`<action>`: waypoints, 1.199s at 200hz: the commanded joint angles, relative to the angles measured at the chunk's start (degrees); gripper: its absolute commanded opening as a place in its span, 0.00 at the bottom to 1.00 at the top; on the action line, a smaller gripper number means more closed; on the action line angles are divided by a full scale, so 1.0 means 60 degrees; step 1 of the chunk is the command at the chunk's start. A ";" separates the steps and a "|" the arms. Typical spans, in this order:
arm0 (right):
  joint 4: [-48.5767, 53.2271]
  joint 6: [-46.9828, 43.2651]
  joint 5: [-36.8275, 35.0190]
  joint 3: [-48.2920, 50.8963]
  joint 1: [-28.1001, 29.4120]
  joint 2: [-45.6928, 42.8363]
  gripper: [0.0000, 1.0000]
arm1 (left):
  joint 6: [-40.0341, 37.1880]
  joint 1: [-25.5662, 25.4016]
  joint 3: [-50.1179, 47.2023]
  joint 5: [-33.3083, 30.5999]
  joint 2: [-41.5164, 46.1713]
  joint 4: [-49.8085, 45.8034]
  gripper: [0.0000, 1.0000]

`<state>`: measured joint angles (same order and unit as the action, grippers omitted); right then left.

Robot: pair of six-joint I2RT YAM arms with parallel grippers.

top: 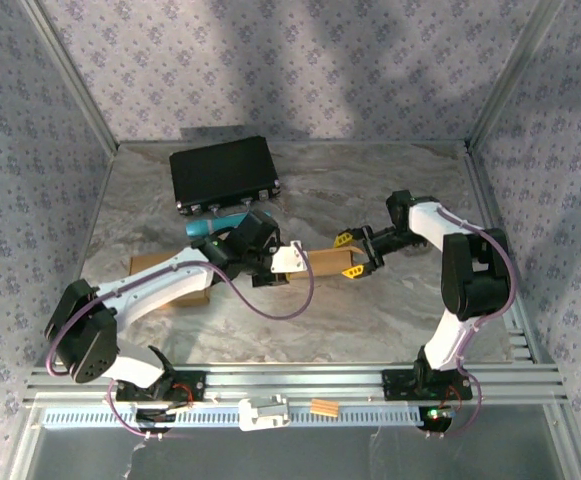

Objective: Fold the paper box

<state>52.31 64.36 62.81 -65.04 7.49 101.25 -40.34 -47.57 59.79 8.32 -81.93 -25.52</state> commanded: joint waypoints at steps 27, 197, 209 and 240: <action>0.0491 -0.0334 -0.1172 -0.0892 -0.0743 -0.0843 0.70 | 0.0415 0.0499 0.1402 0.1706 -0.0768 -0.2068 0.42; -0.1013 0.1073 -0.7471 0.0496 0.2249 -0.4401 0.60 | 0.1988 0.0488 0.2746 0.1308 -0.2180 -0.3203 0.47; -0.1079 0.1009 -0.7588 0.0555 0.2374 -0.4267 0.59 | 0.1962 0.0484 0.2771 0.1295 -0.2184 -0.3203 0.47; -0.1032 0.0846 -0.7672 0.0671 0.2466 -0.3795 0.51 | 0.1973 0.0457 0.2736 0.1181 -0.2190 -0.3160 0.48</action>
<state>45.52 69.25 19.14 -61.87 21.80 76.58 -29.04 -44.38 75.72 15.66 -94.39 -42.44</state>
